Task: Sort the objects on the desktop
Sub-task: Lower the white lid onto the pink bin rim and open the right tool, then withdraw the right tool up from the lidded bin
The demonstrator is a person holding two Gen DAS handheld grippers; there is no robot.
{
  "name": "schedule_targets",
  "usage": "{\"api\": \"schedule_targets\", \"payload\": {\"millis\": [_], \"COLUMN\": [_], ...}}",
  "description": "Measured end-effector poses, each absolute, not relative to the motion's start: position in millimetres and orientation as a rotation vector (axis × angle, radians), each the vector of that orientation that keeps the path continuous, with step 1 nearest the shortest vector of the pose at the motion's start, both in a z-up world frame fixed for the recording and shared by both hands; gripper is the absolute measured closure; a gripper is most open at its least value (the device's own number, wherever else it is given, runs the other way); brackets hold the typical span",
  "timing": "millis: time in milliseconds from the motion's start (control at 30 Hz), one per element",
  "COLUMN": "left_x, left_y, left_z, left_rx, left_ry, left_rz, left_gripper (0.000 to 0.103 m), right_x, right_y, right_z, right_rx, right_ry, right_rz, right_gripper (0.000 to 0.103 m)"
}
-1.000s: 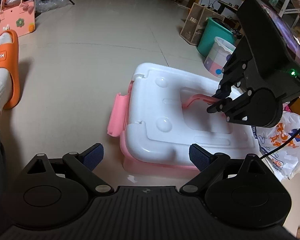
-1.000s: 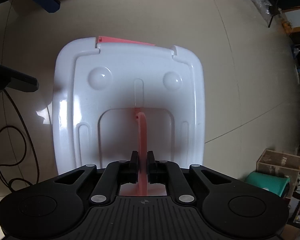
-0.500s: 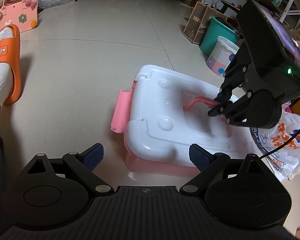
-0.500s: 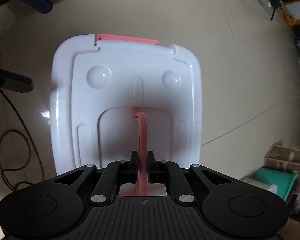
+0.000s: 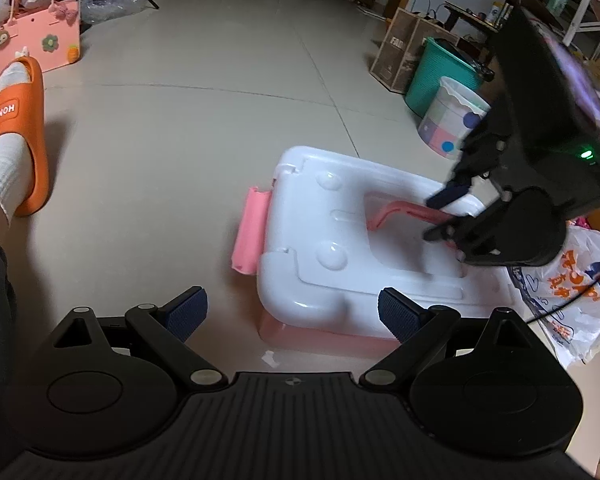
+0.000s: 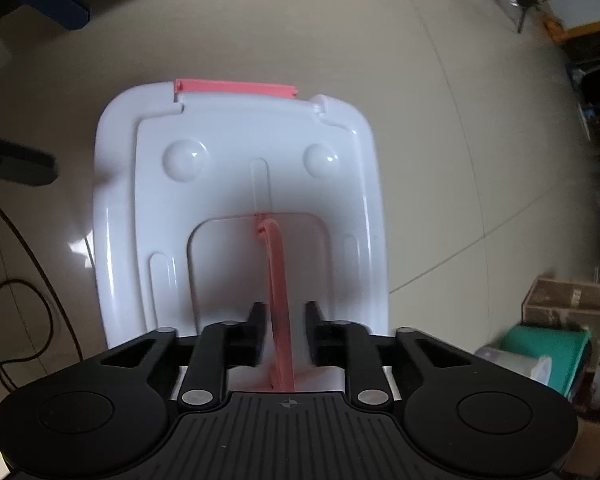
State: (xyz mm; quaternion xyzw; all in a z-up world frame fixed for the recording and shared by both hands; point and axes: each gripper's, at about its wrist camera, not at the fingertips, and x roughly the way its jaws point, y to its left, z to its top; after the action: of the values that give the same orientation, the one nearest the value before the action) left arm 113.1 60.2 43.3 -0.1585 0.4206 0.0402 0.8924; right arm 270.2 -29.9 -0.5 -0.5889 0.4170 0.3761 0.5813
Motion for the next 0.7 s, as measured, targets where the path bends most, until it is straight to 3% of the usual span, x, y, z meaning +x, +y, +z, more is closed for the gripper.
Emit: {"api": "schedule_targets", "payload": {"millis": [267, 700], "left_x": [106, 81], "left_y": [59, 46], "left_z": [61, 122], "left_rx": [-0.293, -0.18], "left_ry": [0.843, 0.794], "left_rz": [0.109, 0.102], "left_gripper": [0.008, 0.008], "right_x": [251, 162], "right_y": [-57, -118], "right_z": [35, 67], "right_rx": [-1.175, -0.622], "right_ry": [1.021, 1.12], "right_rz": [0.8, 0.543], "right_gripper": [0.065, 0.065]}}
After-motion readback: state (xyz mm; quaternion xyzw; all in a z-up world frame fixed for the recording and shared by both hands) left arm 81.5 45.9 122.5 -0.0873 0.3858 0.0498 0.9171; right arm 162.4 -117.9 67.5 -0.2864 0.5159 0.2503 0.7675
